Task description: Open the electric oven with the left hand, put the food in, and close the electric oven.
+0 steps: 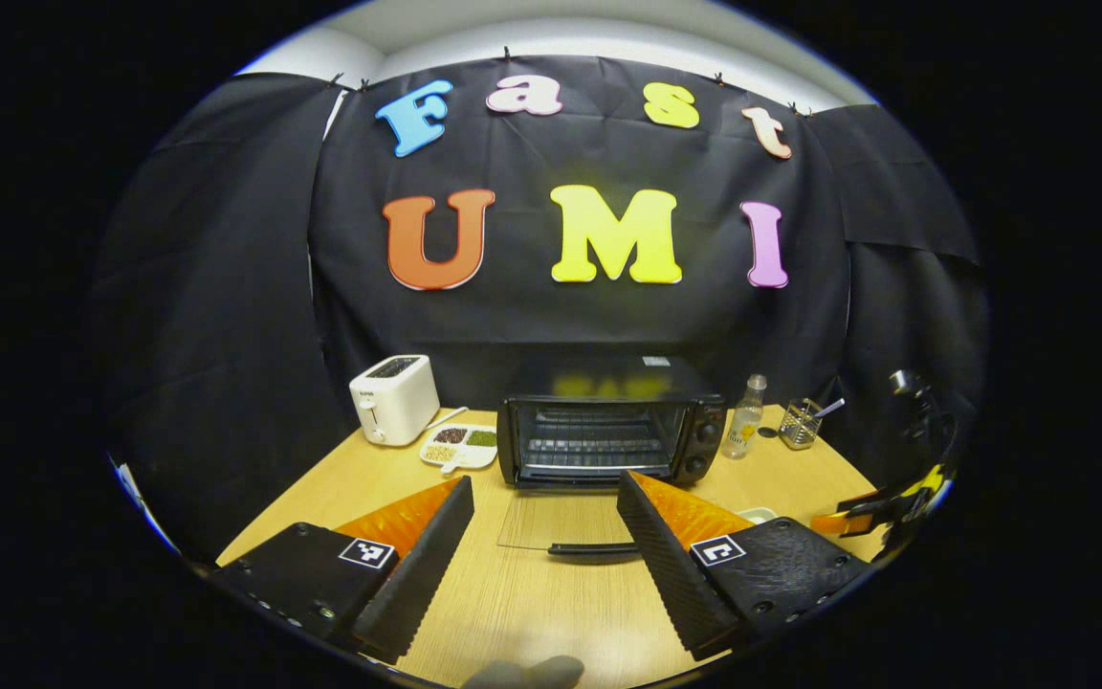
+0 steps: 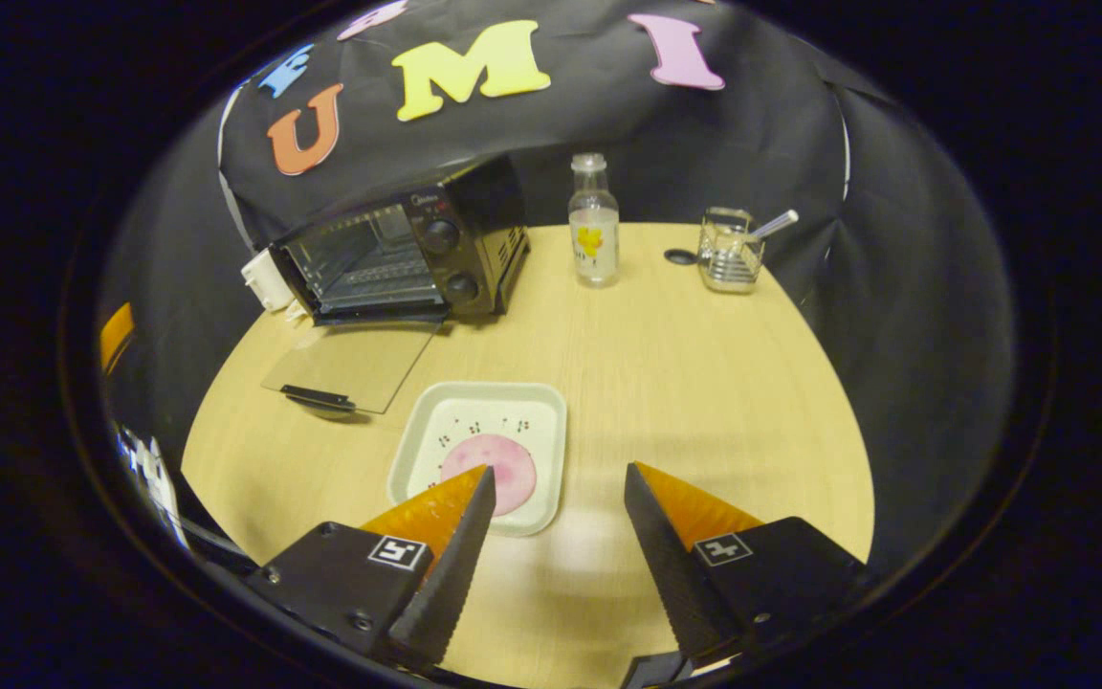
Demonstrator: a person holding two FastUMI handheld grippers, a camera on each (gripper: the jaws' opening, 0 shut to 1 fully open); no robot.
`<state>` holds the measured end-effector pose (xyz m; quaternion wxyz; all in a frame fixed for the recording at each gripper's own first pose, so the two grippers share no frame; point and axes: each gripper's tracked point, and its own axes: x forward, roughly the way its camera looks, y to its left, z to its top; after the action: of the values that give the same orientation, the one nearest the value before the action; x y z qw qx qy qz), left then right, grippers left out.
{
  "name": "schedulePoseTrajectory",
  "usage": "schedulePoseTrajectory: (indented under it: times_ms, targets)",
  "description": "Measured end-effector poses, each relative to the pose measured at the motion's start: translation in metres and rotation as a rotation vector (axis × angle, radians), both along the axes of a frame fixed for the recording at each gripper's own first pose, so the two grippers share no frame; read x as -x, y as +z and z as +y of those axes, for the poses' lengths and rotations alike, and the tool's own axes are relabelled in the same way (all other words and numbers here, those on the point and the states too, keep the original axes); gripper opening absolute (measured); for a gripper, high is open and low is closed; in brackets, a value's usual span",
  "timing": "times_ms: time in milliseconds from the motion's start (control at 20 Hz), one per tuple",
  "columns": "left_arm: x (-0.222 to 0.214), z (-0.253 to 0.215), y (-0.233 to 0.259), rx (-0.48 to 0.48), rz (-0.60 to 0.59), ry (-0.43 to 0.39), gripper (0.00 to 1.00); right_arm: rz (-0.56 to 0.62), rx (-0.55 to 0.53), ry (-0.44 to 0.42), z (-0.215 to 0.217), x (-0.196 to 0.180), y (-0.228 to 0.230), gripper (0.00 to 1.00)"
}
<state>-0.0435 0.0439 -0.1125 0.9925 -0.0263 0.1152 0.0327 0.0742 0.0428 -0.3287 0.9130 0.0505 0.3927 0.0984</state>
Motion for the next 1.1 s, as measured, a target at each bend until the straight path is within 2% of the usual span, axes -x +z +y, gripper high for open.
schedulePoseTrajectory:
  times_ms: [100, 150, 200, 300, 350, 400, 450, 500, 550, 600, 650, 750, 800, 850, 1000, 1100]
  targets:
    - [0.011, -0.005, 0.02, -0.008, -0.014, 0.013, 0.96, 0.063, -0.028, 0.021, 0.001, -0.009, -0.018, 0.8]
    - [0.016, -0.009, 0.025, -0.007, -0.016, 0.02, 1.0, 0.091, -0.039, 0.036, 0.004, -0.015, -0.027, 0.74]
    - [0.02, -0.011, 0.034, -0.008, -0.022, 0.032, 0.96, 0.121, -0.043, 0.039, 0.003, -0.021, -0.036, 0.71]
    - [0.025, -0.018, 0.044, -0.015, -0.03, 0.054, 0.96, 0.182, -0.077, 0.052, 0.006, -0.031, -0.049, 0.57]
    - [0.027, -0.021, 0.047, -0.021, -0.03, 0.068, 0.96, 0.228, -0.112, 0.065, 0.009, -0.031, -0.052, 0.61]
    - [0.03, -0.024, 0.049, -0.025, -0.027, 0.085, 0.96, 0.263, -0.153, 0.067, 0.012, -0.034, -0.052, 0.58]
    - [0.033, -0.027, 0.05, -0.026, -0.023, 0.102, 1.0, 0.289, -0.173, 0.061, 0.012, -0.041, -0.055, 0.43]
    - [0.036, -0.03, 0.05, -0.024, -0.02, 0.119, 1.0, 0.308, -0.175, 0.056, 0.009, -0.047, -0.059, 0.44]
    - [0.038, -0.034, 0.05, -0.022, -0.017, 0.135, 0.96, 0.325, -0.183, 0.062, 0.009, -0.048, -0.058, 0.31]
    - [0.041, -0.037, 0.05, -0.02, -0.011, 0.155, 0.96, 0.355, -0.187, 0.078, 0.012, -0.048, -0.06, 0.28]
    - [0.045, -0.038, 0.048, -0.016, -0.008, 0.173, 0.96, 0.377, -0.178, 0.094, 0.01, -0.048, -0.059, 0.19]
    - [0.053, -0.044, 0.046, -0.004, 0.0, 0.204, 0.97, 0.422, -0.16, 0.113, 0.008, -0.049, -0.06, 0.12]
    - [0.056, -0.047, 0.043, 0.002, 0.004, 0.217, 0.97, 0.456, -0.155, 0.119, 0.008, -0.05, -0.061, 0.18]
    - [0.059, -0.048, 0.04, 0.007, 0.01, 0.231, 0.97, 0.488, -0.159, 0.112, 0.007, -0.051, -0.061, 0.1]
    - [0.066, -0.051, 0.037, 0.026, 0.007, 0.265, 0.96, 0.567, -0.236, 0.12, 0.009, -0.053, -0.059, 0.04]
    - [0.071, -0.053, 0.035, 0.039, 0.005, 0.281, 0.97, 0.583, -0.319, 0.15, 0.009, -0.053, -0.059, 0.04]
